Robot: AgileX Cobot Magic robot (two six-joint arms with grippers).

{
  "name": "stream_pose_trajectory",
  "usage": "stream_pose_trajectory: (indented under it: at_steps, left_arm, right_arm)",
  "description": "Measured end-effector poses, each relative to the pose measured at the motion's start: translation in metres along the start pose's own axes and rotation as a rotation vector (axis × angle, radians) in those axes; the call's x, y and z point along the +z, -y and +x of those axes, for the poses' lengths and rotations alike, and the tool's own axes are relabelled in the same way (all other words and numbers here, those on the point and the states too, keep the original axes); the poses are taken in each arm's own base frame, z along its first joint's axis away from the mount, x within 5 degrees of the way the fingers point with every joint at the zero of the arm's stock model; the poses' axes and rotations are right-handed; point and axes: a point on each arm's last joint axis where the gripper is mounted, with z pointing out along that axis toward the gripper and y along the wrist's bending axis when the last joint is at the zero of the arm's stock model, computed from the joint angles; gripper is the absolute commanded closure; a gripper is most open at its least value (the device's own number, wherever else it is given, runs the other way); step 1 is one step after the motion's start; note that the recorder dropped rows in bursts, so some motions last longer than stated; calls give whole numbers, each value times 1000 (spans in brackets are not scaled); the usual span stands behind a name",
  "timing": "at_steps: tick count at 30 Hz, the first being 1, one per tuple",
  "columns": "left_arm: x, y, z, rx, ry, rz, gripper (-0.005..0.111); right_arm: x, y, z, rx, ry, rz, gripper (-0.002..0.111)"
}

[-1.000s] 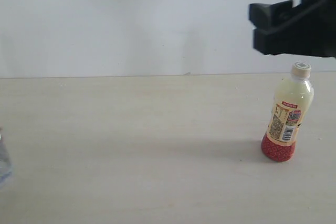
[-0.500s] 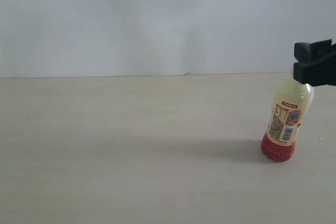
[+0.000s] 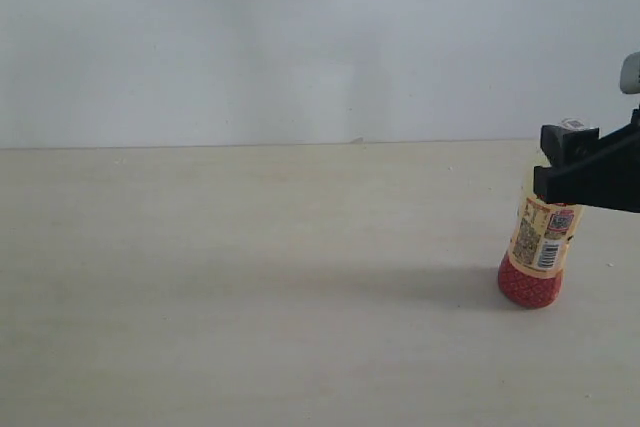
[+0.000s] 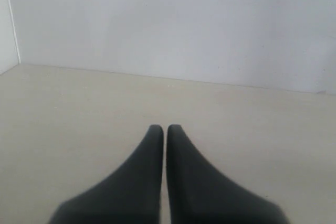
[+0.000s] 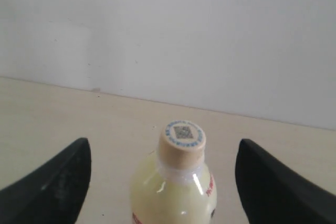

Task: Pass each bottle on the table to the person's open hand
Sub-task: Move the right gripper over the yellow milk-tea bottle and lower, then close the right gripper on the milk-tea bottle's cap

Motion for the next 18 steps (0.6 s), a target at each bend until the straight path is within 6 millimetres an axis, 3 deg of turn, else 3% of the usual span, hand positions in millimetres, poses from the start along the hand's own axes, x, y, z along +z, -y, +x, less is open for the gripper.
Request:
stream_pose_trajectory:
  at_steps: [9,18]
  left_arm:
    - [0,0,0,0,0,0,103]
    - [0,0,0,0,0,0,103]
  right_arm:
    - [4,-2,28,17,-3,0,37]
    - [20,-5,33,18,22,18,37]
